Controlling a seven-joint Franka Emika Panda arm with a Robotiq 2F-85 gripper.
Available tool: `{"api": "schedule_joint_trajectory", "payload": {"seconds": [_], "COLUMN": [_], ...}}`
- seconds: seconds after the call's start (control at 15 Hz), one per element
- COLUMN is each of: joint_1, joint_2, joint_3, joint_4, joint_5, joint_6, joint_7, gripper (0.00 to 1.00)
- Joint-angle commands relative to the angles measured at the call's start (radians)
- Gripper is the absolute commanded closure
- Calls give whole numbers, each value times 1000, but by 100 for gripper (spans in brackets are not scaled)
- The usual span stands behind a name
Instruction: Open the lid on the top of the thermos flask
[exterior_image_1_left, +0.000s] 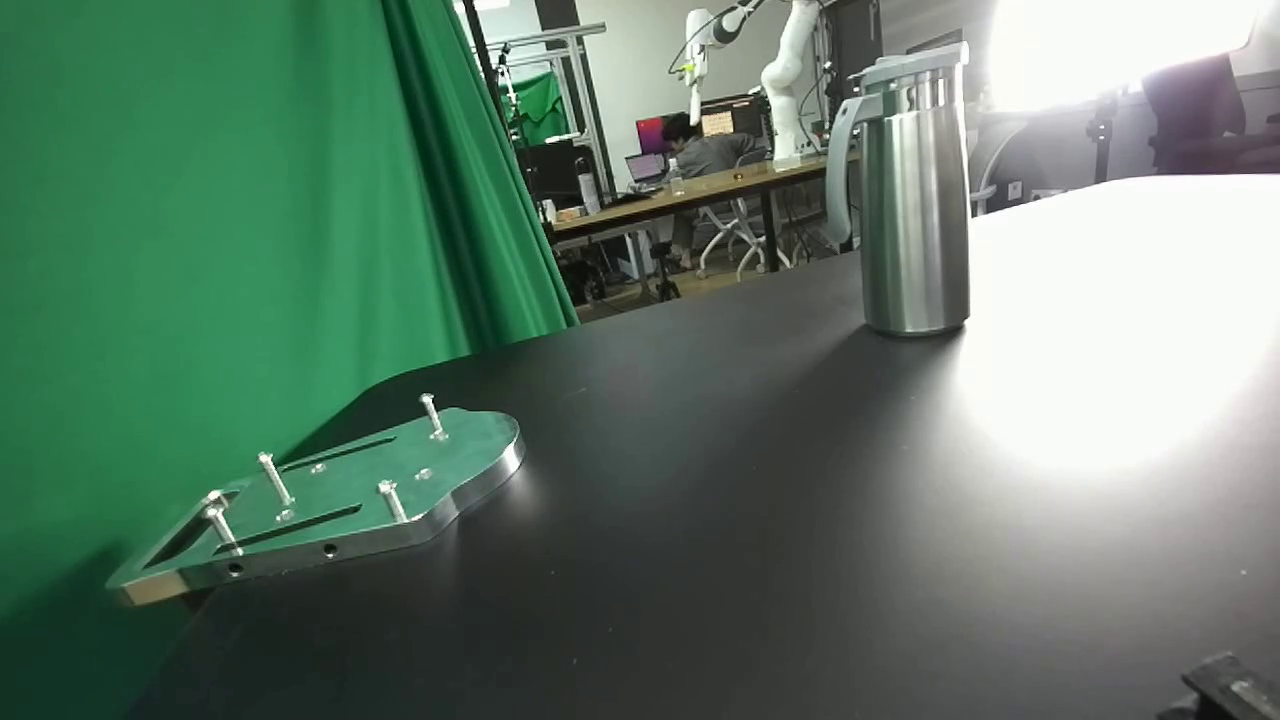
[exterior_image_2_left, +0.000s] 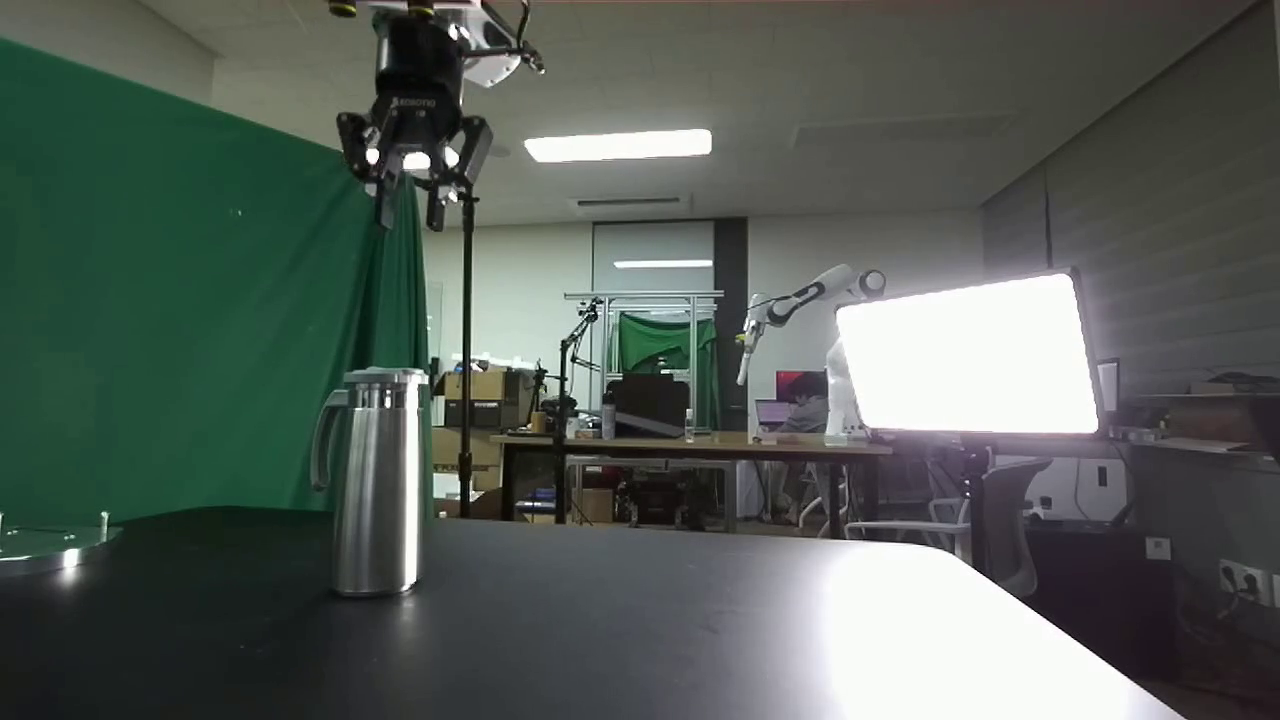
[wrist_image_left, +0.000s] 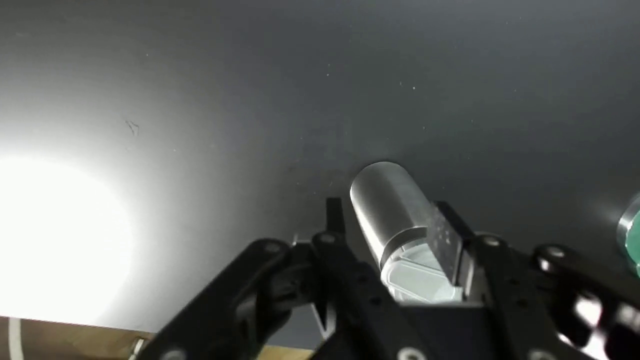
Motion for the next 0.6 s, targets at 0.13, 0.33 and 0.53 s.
{"api": "schedule_joint_trajectory", "payload": {"seconds": [0.13, 0.33, 0.53], "joint_1": [35, 35, 37], "joint_2": [133, 127, 152], "joint_3": [80, 89, 98], "joint_4": [75, 45, 62], "joint_5": [-23, -22, -31], "joint_6": [69, 90, 95], "joint_7": [63, 48, 60], "gripper": [95, 91, 99]}}
